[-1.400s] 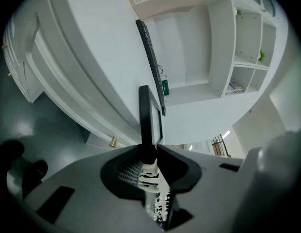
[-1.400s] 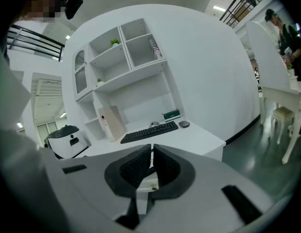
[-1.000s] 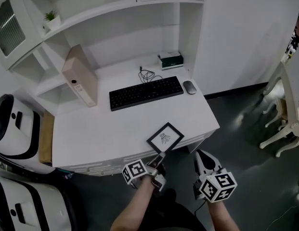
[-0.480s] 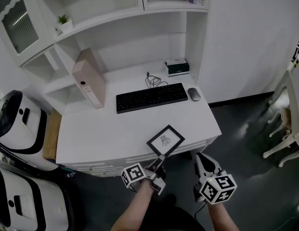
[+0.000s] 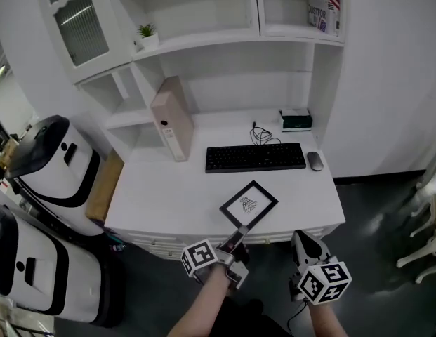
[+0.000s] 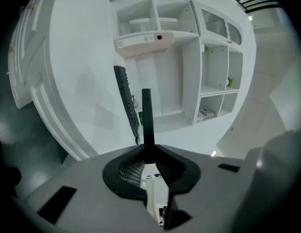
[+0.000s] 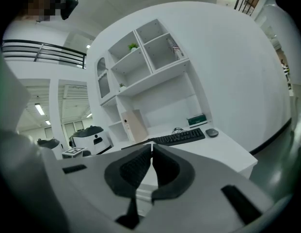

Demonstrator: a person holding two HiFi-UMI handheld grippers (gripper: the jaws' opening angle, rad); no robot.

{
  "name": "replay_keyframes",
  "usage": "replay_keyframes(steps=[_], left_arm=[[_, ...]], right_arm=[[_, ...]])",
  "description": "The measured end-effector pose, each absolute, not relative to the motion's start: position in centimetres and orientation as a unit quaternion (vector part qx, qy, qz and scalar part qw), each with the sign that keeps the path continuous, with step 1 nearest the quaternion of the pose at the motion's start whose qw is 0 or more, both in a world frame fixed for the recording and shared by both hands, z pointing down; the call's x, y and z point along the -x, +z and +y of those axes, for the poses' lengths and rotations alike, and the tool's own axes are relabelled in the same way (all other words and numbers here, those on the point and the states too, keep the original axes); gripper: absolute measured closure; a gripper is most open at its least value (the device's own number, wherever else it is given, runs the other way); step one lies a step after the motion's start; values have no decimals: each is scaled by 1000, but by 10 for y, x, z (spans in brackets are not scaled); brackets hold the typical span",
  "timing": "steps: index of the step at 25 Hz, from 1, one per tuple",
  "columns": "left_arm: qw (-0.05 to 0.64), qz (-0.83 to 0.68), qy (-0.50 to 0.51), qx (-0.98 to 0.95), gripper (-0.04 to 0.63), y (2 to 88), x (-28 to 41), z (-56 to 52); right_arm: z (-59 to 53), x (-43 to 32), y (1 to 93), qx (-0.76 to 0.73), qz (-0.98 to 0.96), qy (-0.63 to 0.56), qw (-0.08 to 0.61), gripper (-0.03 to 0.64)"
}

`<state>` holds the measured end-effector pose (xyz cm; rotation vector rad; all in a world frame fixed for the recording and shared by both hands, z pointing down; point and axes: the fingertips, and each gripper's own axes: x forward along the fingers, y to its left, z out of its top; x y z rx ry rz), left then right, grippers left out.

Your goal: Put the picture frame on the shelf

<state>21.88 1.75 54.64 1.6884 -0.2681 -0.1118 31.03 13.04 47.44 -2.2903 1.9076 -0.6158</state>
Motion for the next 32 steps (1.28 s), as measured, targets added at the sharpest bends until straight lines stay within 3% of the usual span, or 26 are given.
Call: replay_keyframes(steps=[18, 32], left_arm=[[600, -218, -189, -746, 534, 460, -95, -80], [602, -243, -258, -715, 534, 450, -14, -176]], right_arm=[[16, -208, 437, 642, 747, -171, 31, 615], [-92, -134, 429, 597, 787, -156, 7, 615]])
